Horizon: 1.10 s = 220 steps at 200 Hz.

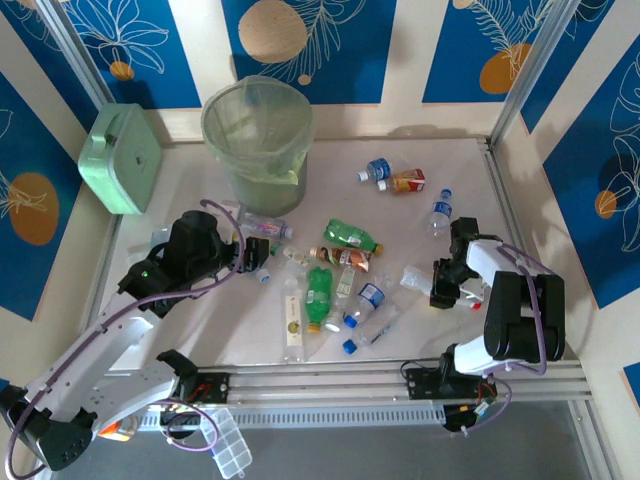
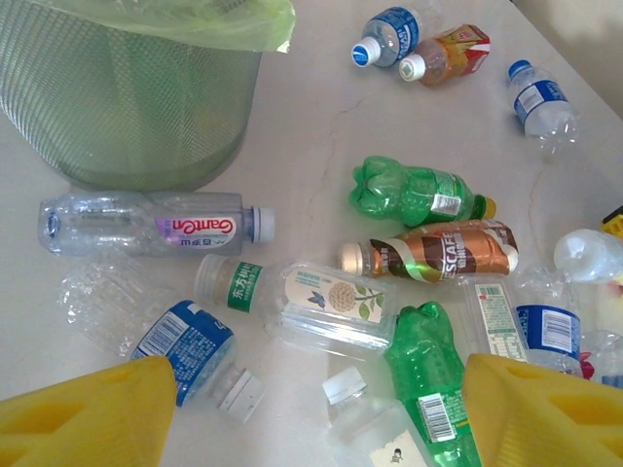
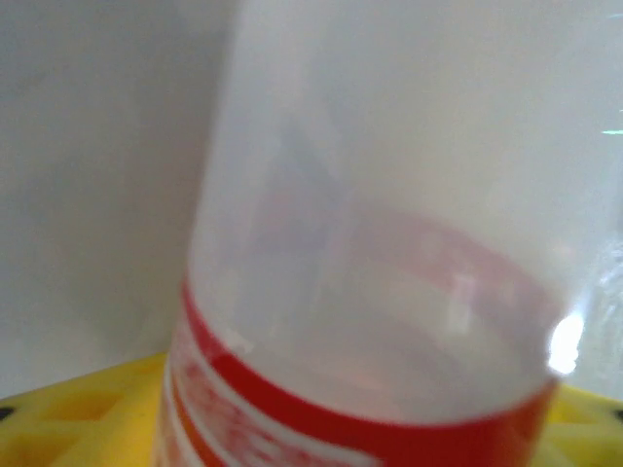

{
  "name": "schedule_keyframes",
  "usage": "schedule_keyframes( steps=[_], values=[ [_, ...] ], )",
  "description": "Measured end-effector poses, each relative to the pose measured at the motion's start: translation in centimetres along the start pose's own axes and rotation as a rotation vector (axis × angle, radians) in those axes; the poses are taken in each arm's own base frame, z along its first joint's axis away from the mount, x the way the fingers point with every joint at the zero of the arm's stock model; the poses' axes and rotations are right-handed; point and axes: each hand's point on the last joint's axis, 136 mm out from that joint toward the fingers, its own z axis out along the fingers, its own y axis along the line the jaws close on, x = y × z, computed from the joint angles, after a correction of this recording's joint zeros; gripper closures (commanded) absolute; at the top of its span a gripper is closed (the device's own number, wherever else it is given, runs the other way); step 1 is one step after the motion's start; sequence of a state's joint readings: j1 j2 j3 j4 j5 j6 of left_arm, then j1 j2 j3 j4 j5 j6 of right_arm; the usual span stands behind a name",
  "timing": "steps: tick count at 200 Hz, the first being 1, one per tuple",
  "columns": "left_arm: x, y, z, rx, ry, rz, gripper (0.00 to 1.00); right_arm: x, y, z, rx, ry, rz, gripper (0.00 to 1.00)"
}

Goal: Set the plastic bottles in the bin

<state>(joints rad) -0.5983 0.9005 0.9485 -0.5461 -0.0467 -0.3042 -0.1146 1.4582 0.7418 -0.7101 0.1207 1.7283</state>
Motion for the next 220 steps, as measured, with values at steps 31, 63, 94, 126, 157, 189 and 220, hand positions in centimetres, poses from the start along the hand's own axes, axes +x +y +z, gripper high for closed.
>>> schedule_keyframes(
  steps=[31,63,94,126,157,189,220],
  values=[
    [0.1,0.2,0.3,-0.012,0.006,0.012,0.23,-0.3,0.9,-0.4,-0.029,-0.017,-0.051,0.44],
    [0.7,0.2,0.6,-0.005,0.019,0.022,0.23,-0.6,1.3,-2.0,-0.089,-0.055,-0.142,0.48],
    [0.9,-1.1,0.7,0.068,0.033,0.025,0.23,0.7,3.0,-7.2,-0.285,-0.126,-0.342,0.56],
    [1.0,-3.5,0.6,0.18,0.06,0.033,0.23,4.0,4.2,-13.1,-0.558,-0.164,-0.653,0.56],
    [0.3,-6.4,-0.2,0.307,0.071,0.025,0.21,9.1,4.2,-18.5,-0.816,-0.164,-1.009,0.56],
    [-0.4,-10.4,-0.2,0.446,0.118,0.018,0.16,16.0,2.7,-23.3,-1.039,-0.058,-1.337,0.56],
    [0.2,-14.7,0.3,0.575,0.179,0.037,0.11,21.3,-0.1,-25.4,-1.173,0.131,-1.547,0.56]
  ],
)
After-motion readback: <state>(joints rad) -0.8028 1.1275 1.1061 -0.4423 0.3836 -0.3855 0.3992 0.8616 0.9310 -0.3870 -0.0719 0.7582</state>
